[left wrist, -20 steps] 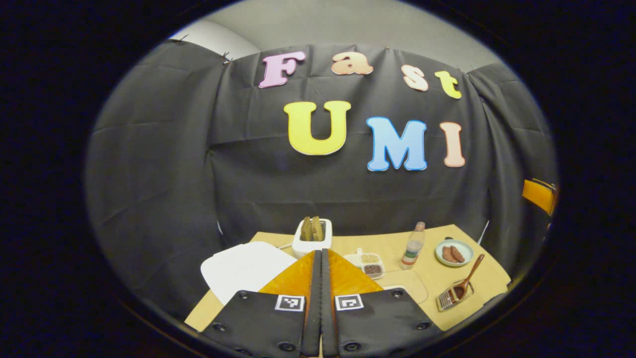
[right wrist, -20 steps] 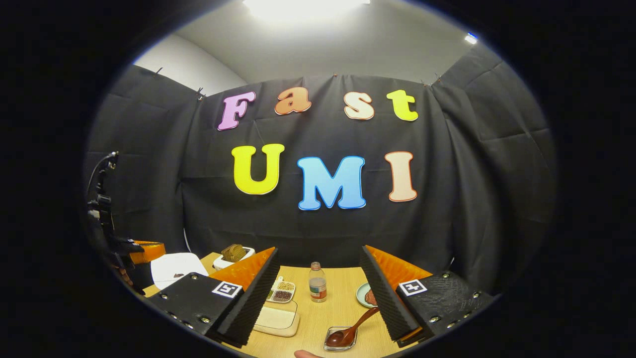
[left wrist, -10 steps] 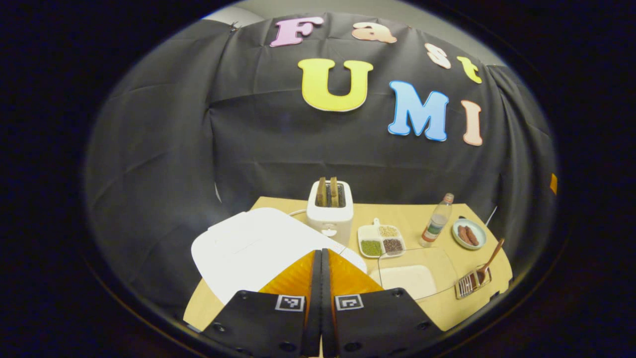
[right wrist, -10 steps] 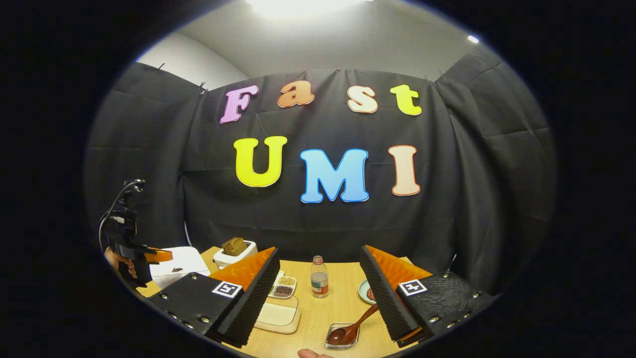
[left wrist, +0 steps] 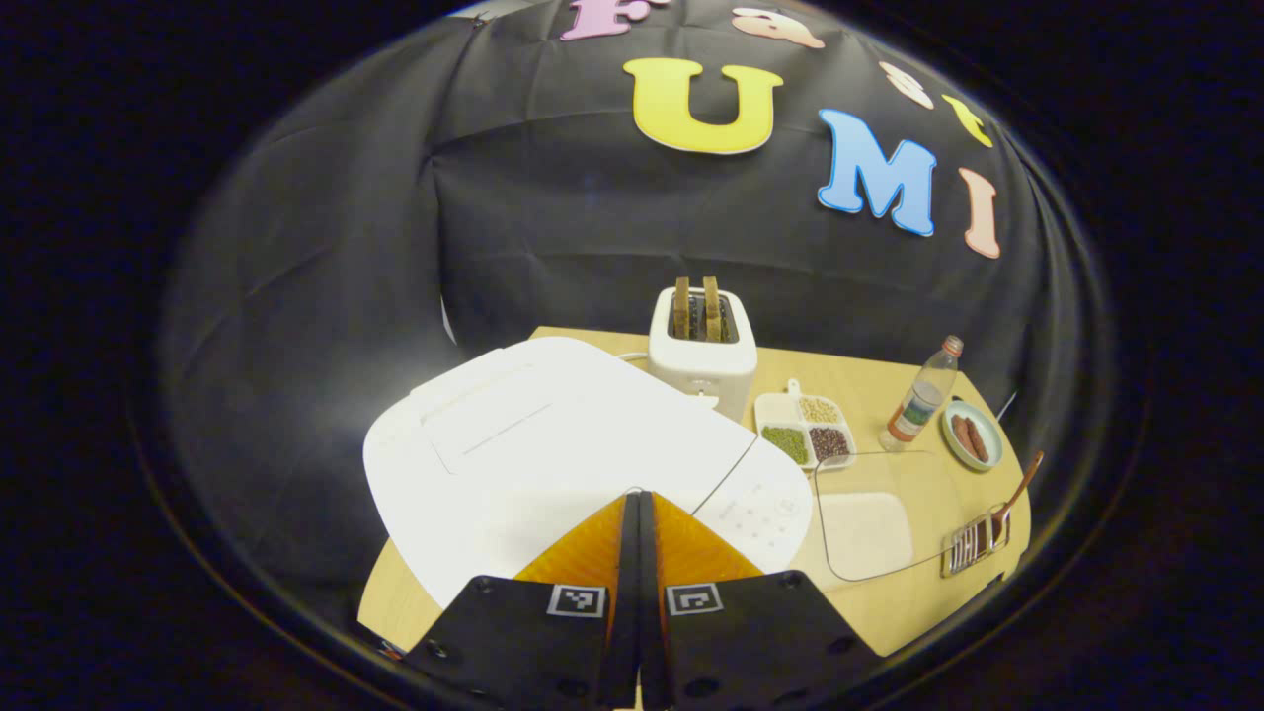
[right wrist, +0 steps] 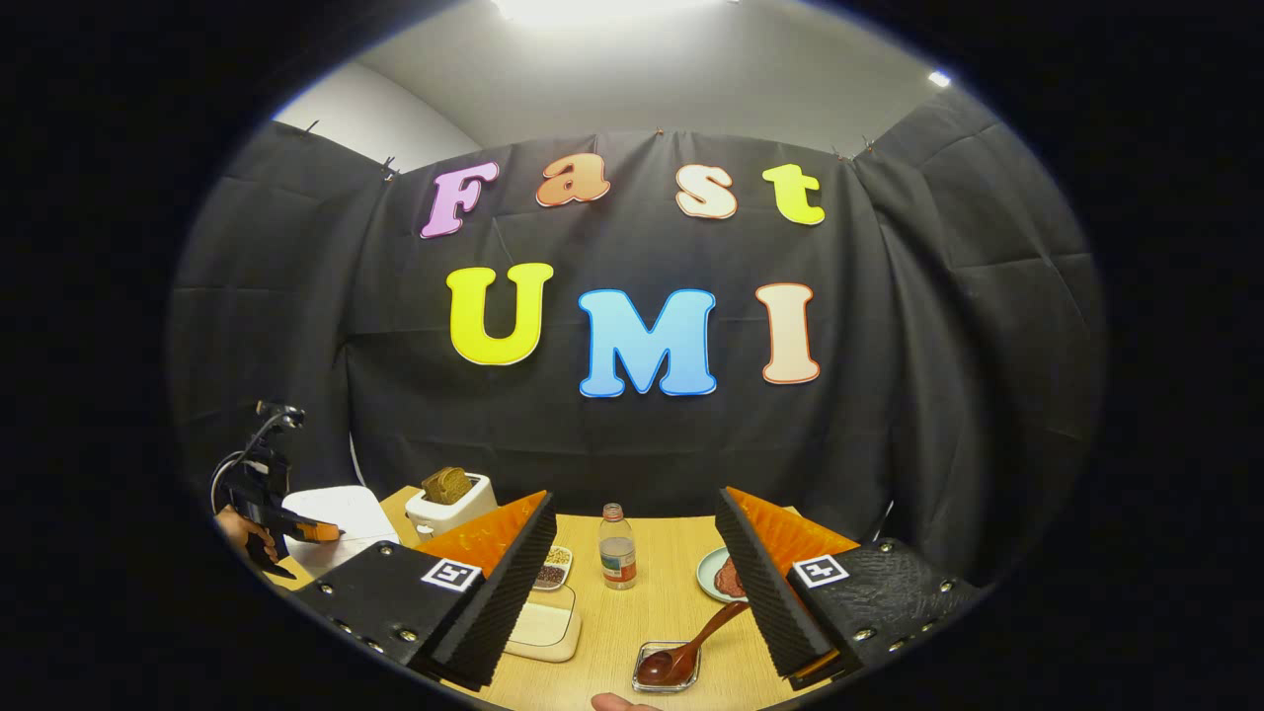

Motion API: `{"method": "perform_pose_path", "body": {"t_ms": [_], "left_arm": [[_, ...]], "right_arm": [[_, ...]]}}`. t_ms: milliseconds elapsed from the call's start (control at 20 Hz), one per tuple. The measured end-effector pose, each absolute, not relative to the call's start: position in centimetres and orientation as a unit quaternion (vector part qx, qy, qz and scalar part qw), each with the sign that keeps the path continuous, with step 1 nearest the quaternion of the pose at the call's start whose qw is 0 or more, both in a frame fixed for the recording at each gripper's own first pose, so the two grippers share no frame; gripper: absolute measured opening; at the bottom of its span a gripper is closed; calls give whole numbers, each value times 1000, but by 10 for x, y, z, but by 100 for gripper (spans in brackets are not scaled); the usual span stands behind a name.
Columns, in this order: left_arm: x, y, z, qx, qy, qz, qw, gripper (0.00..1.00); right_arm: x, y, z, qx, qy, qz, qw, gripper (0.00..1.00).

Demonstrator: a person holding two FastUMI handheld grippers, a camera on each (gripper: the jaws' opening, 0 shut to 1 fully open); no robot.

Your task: Close the left gripper, press the button to open the rice cooker; take a wooden spoon from the chopstick holder with the right hand, scoop a spoonful of rice and pour it into the rice cooker, then put the wooden spoon back into the chopstick holder.

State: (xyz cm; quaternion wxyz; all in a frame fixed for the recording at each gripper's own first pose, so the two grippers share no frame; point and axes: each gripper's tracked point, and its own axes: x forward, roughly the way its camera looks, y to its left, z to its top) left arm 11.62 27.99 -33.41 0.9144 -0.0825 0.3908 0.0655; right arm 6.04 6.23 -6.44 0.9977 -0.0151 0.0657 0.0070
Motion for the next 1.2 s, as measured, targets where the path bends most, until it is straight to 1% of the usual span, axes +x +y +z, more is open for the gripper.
{"method": "perform_pose_path", "body": {"t_ms": [50,100,150,200,250,350,400,500,600,700,750,800,850,1000,1050,1150,1200], "left_arm": [[118,281,-332,-96,387,68,914,9],[119,282,-329,-100,387,72,914,9],[120,289,-319,-91,375,82,919,9],[126,296,-301,-76,342,91,932,7],[133,300,-278,-67,300,101,946,9],[142,304,-220,-56,206,122,969,46],[138,303,-195,-53,177,124,975,65],[126,287,-158,-66,143,104,982,93],[109,278,-132,-58,115,106,986,99],[97,258,-116,-46,100,95,989,99],[92,246,-113,-34,95,87,991,97],[88,233,-113,-21,95,75,992,97],[83,221,-111,-15,92,67,993,97],[74,185,-101,-43,77,45,995,96],[72,172,-102,-57,75,39,995,97],[69,149,-104,-77,75,22,994,96],[69,143,-107,-78,77,17,994,97]], "right_arm": [[62,62,-65,-12,67,6,998,96],[63,63,-66,-10,68,8,998,99],[63,65,-65,-10,68,8,998,96],[62,64,-65,-12,66,7,998,99],[62,64,-65,-13,64,8,998,99],[64,63,-66,-15,64,7,998,98],[63,63,-66,-15,64,7,998,98],[65,60,-65,-15,62,6,998,98],[66,56,-65,-13,60,6,998,98],[67,50,-65,-5,59,5,998,98],[69,46,-65,-1,58,3,998,96],[70,40,-65,1,60,0,998,99],[72,35,-68,0,64,-4,998,99],[74,17,-78,-5,76,-14,997,99],[74,11,-84,-6,82,-18,996,99],[75,1,-97,-4,98,-21,995,99],[77,-6,-104,-2,107,-24,994,98]]}}
